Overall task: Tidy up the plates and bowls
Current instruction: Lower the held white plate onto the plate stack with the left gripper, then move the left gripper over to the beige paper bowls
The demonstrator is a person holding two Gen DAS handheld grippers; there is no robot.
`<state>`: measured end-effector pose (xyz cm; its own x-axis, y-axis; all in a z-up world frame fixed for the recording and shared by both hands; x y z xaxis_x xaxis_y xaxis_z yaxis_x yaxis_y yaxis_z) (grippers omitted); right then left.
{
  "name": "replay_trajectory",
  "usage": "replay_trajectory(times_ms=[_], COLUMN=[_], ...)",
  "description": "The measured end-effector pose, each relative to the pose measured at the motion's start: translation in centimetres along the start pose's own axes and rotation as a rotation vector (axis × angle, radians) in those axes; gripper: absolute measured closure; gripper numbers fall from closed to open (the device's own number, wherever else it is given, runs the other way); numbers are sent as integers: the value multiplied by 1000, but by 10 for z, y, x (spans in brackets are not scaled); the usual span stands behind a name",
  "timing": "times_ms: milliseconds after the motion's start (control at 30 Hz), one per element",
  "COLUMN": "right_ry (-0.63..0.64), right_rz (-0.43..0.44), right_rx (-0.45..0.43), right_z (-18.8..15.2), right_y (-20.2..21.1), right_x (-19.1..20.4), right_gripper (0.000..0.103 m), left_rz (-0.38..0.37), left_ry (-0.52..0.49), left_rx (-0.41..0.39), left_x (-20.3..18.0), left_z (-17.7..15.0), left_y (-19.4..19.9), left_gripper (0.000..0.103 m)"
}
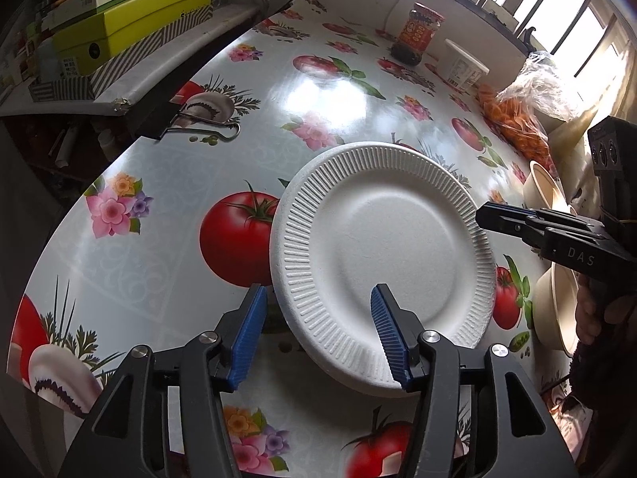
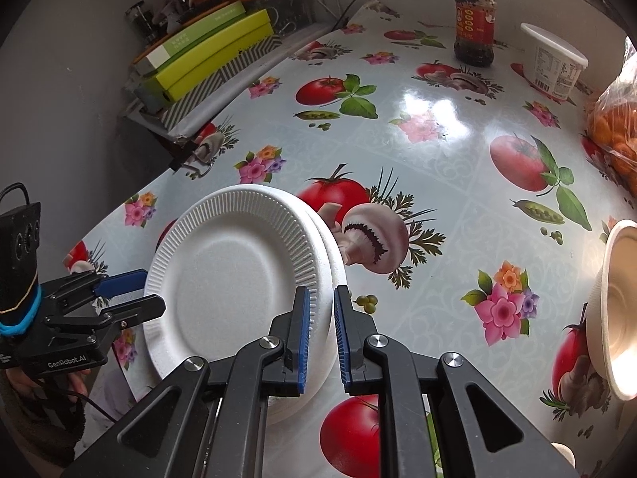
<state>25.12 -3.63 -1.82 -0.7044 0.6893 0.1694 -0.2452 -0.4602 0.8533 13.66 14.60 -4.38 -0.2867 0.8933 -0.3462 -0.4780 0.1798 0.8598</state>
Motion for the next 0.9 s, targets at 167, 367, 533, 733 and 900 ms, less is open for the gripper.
replay_trajectory(times_ms=[167, 367, 533, 733, 900], right_ry=[0, -2, -3, 12, -4], right_rz=[0, -3, -20, -62, -76], right_rx=[-6, -20, -49, -92, -134], right_z=[0, 0, -2, -8, -17], right_y=[2, 7, 20, 40, 61], right_x=[1, 1, 1, 5, 5], right_gripper=[84, 77, 72, 68, 66], left_rz=[0, 7, 14, 8, 9], left_ry=[9, 19, 19, 0, -37], left_rx=[-9, -32, -64, -107, -144], left_x=[2, 5, 5, -3, -16], left_z=[1, 2, 3, 2, -3], left_y=[2, 10, 21, 36, 48], left_gripper=[46, 44, 44, 43, 43])
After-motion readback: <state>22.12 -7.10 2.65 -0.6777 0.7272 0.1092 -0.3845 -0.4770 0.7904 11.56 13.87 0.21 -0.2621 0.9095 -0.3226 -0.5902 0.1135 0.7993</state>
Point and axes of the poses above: each gripper's, at about its wrist camera, not at the fingertips, and y roughly against the way its jaws point, x to its left, z to its top, the point moved 2 cm from there along -y, roughly the way its jaws point, and after that the axes turned 12 degrees about y, right-handed, at the moved point
